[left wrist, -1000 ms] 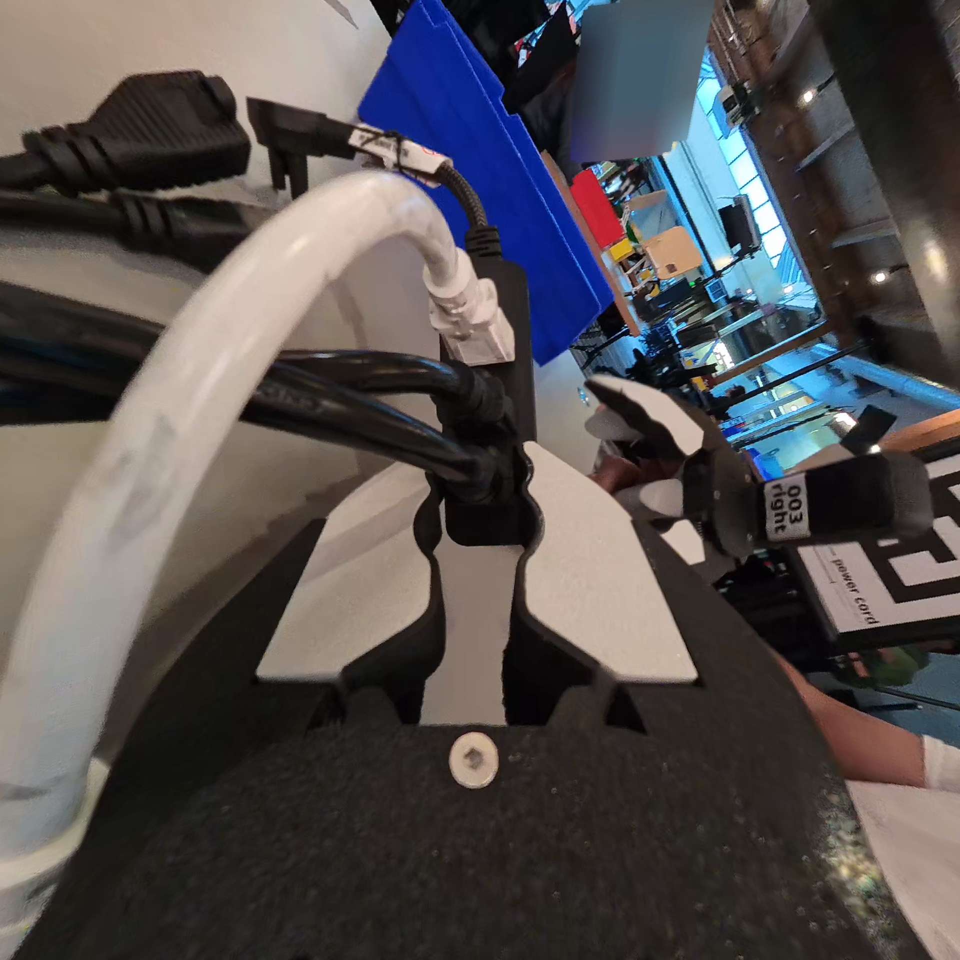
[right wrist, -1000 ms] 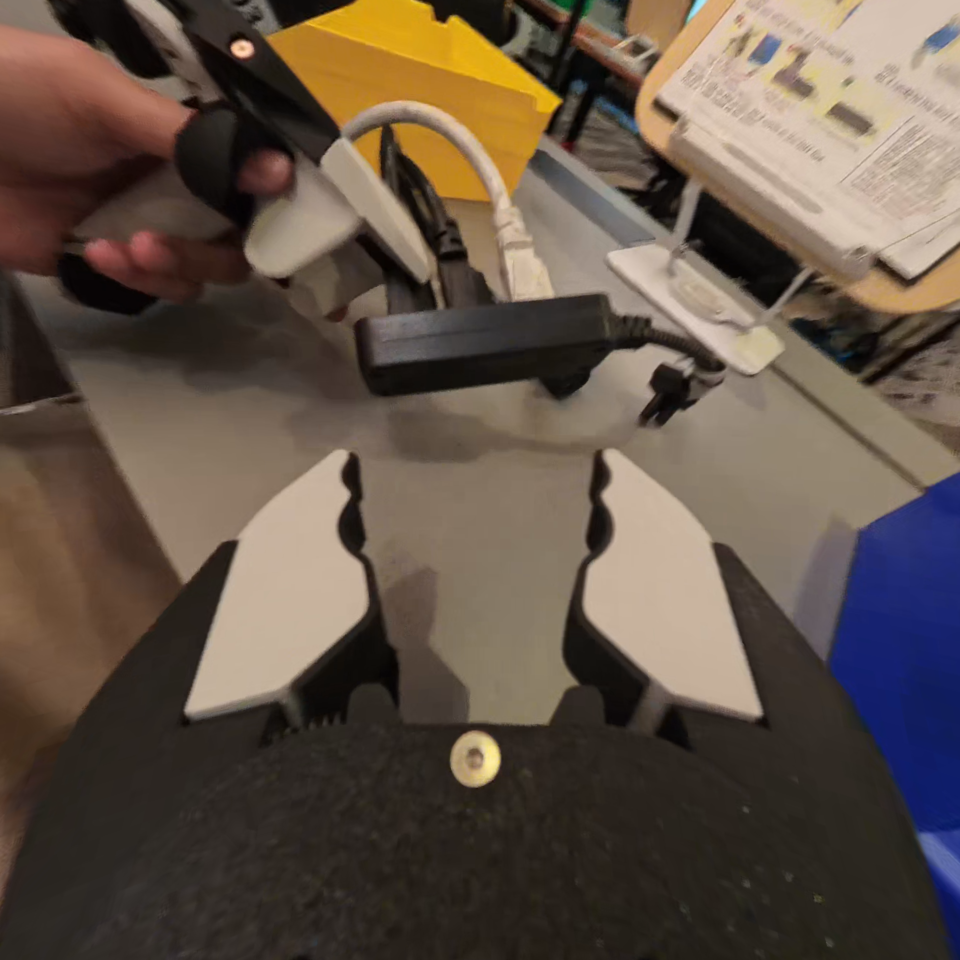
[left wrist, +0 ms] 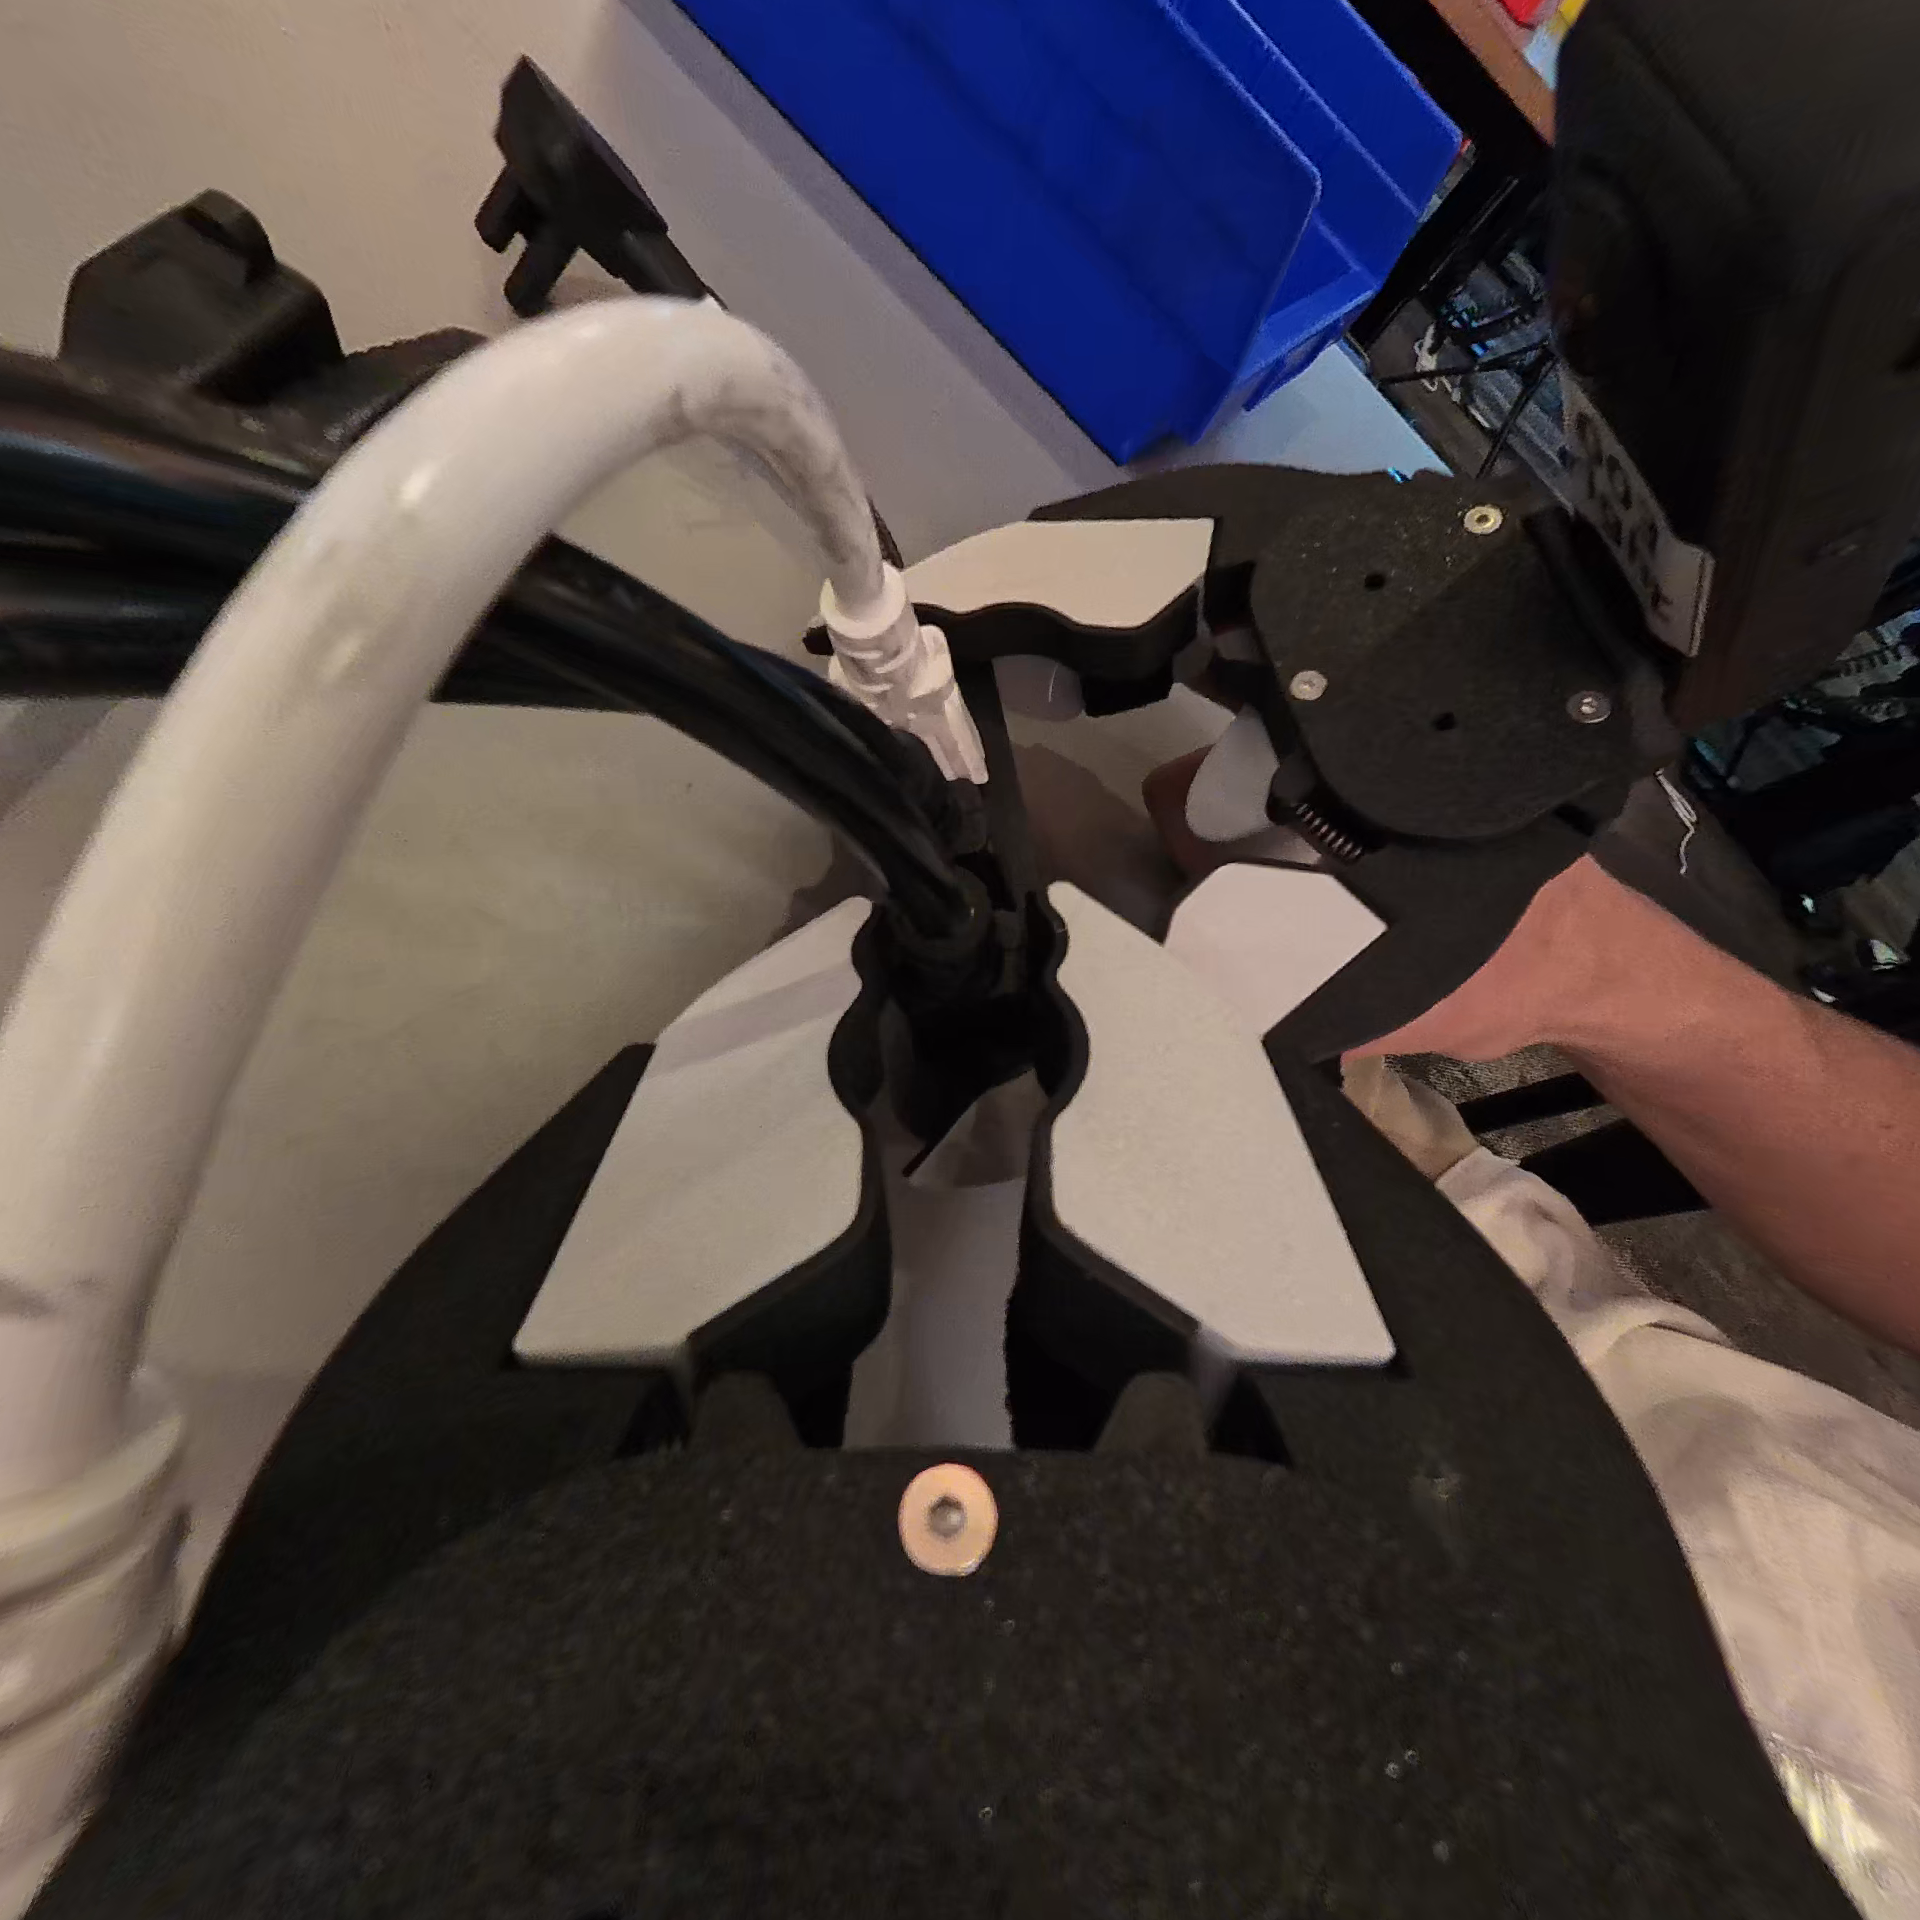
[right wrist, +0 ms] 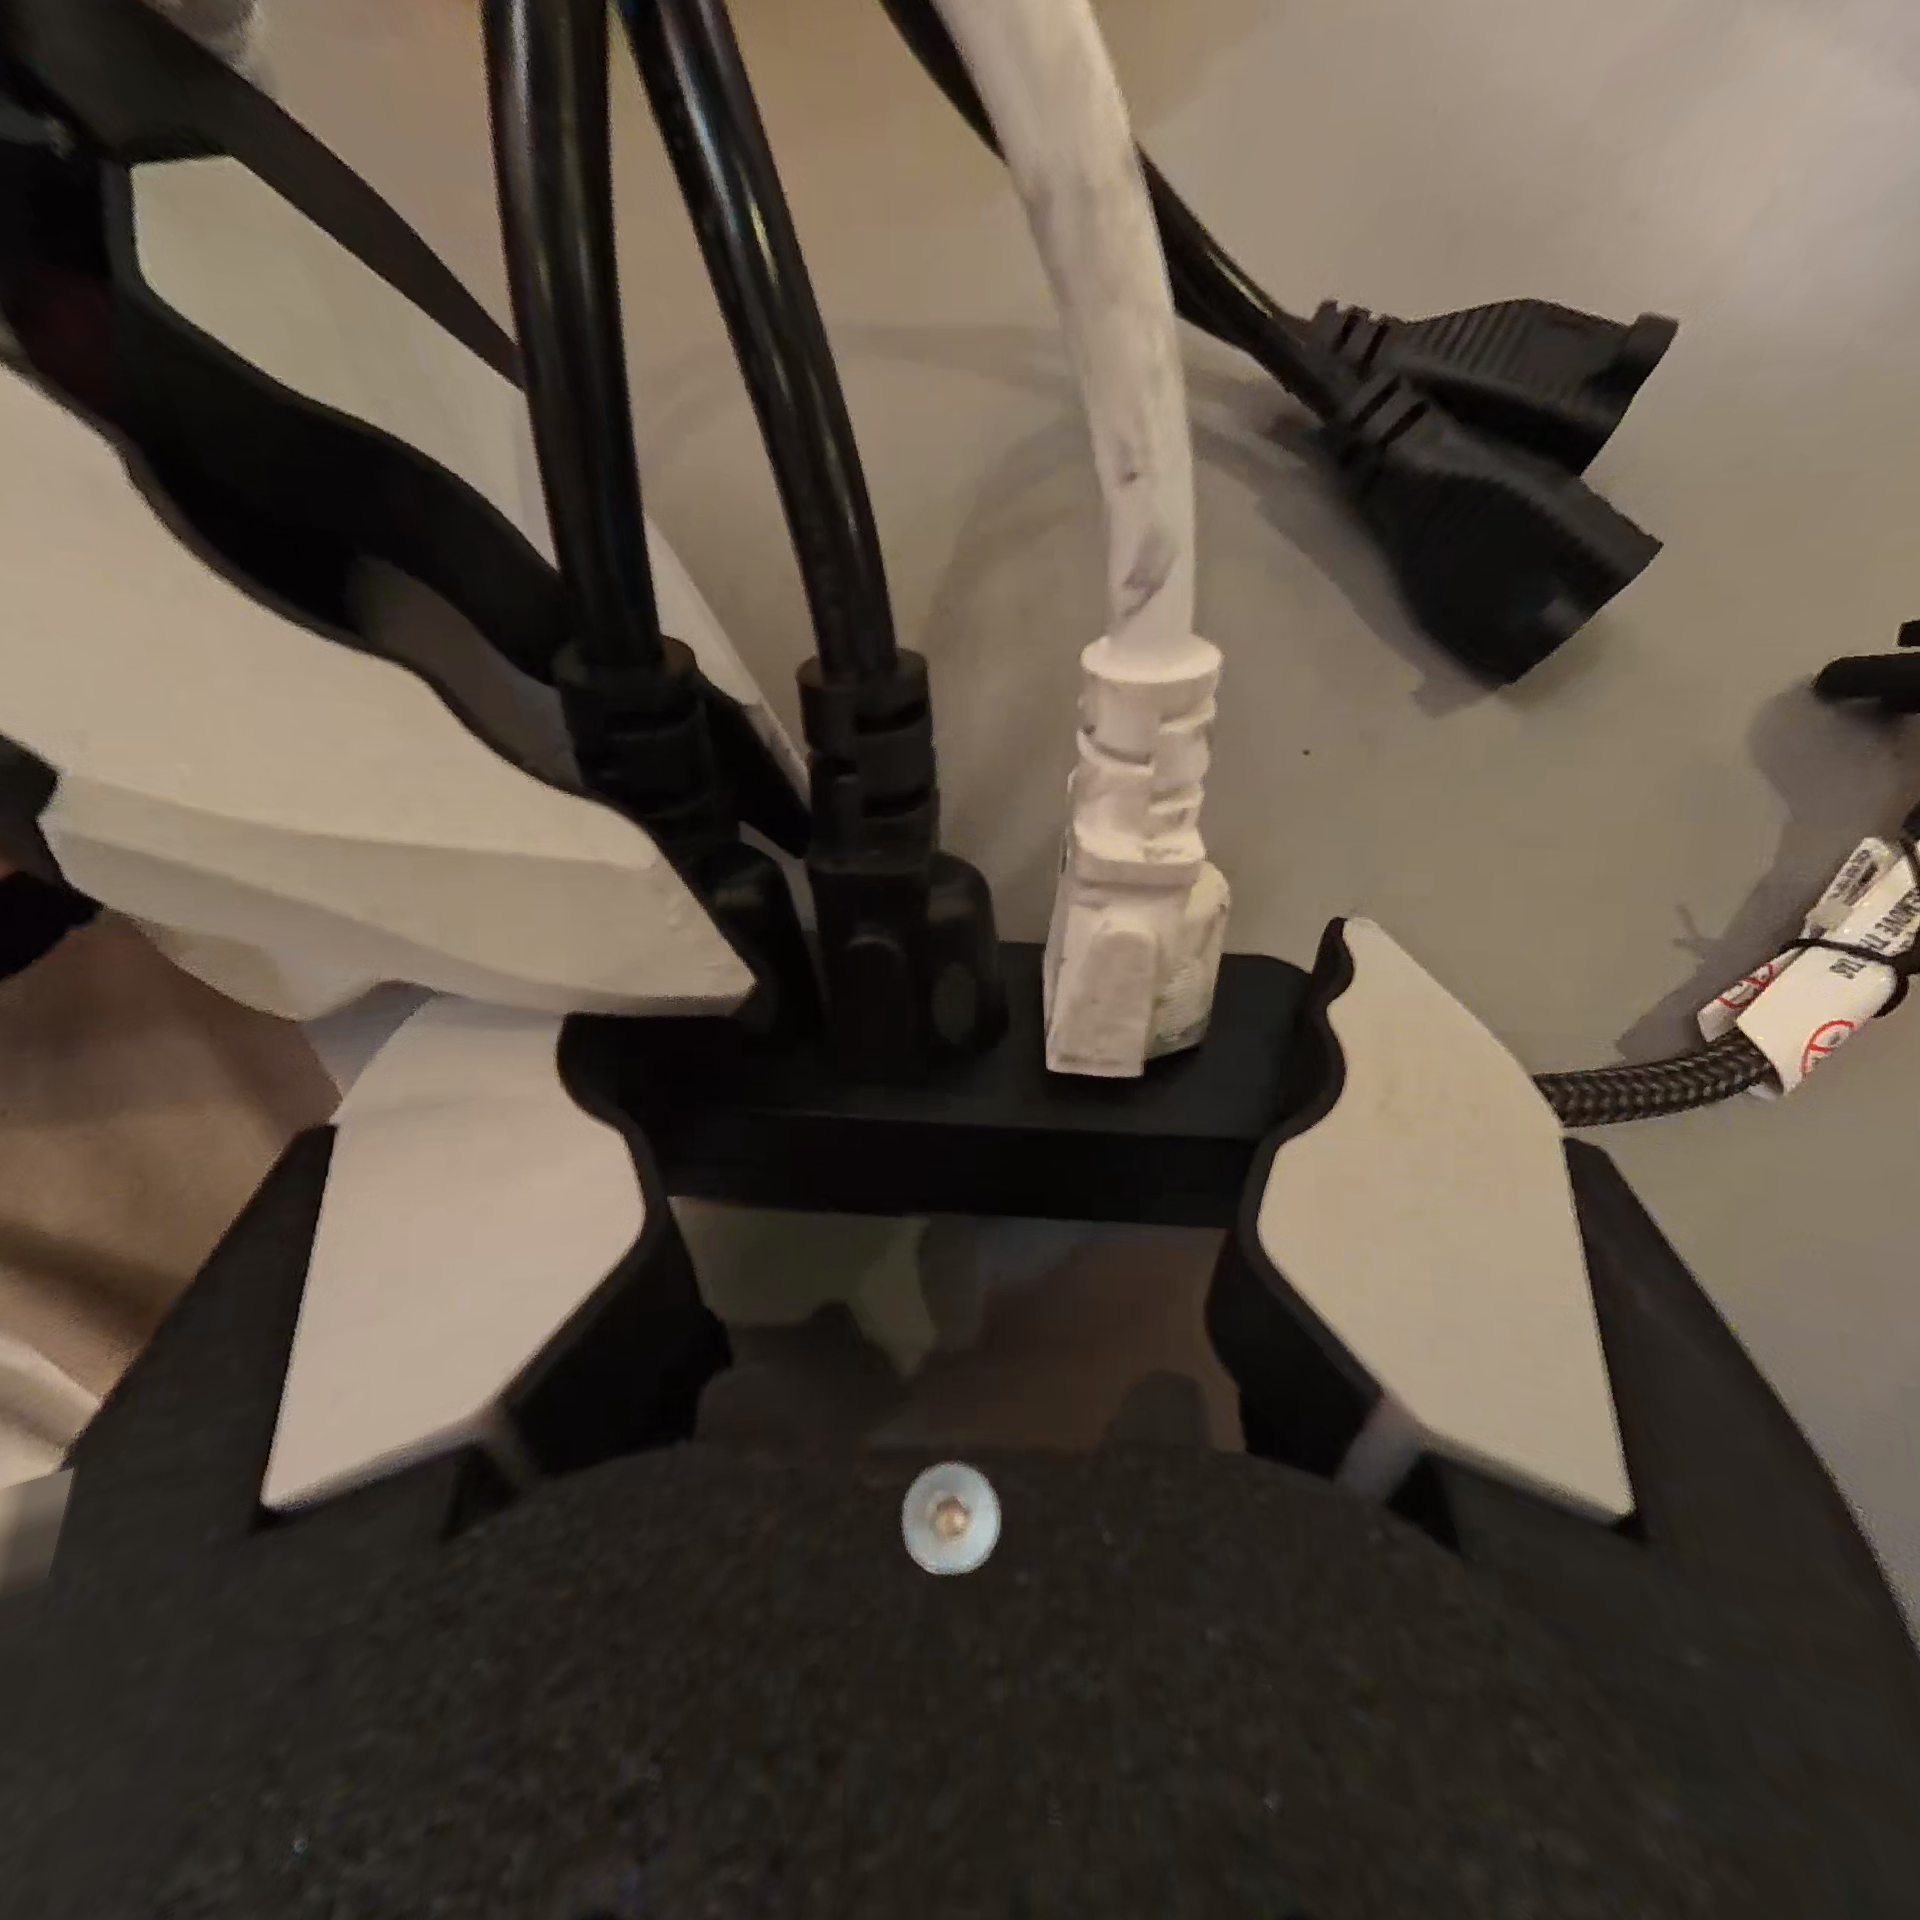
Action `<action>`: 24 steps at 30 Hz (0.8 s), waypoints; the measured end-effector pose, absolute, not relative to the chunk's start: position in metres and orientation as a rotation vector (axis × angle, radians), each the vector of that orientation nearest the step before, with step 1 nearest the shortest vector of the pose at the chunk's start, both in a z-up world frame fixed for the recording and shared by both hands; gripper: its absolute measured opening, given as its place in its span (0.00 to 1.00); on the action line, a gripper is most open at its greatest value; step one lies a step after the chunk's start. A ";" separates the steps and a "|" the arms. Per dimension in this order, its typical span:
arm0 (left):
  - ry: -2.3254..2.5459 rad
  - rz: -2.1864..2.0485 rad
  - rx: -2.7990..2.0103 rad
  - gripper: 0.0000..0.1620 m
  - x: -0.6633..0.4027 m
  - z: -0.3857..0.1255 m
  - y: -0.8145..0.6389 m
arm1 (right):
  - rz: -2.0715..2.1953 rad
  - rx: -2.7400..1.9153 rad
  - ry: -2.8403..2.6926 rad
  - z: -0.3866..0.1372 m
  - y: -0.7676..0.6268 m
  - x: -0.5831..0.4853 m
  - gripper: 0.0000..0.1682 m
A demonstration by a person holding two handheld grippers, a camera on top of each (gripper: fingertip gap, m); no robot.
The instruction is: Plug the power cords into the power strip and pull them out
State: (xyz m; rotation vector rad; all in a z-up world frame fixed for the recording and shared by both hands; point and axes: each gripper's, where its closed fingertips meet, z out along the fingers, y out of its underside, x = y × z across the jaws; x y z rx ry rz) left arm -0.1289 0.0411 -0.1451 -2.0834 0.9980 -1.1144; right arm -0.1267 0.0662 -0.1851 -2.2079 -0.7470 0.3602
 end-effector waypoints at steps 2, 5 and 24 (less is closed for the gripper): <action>0.995 -1.122 -2.076 0.14 -0.130 -0.143 0.042 | 0.387 -2.213 -0.728 -0.184 0.066 -0.129 0.75; 0.966 -1.165 -2.088 0.14 -0.132 -0.142 0.043 | 0.390 -2.215 -0.700 -0.183 0.066 -0.130 0.75; 1.097 -0.965 -2.023 0.14 -0.133 -0.146 0.048 | 0.370 -2.152 -0.710 -0.175 0.058 -0.126 0.56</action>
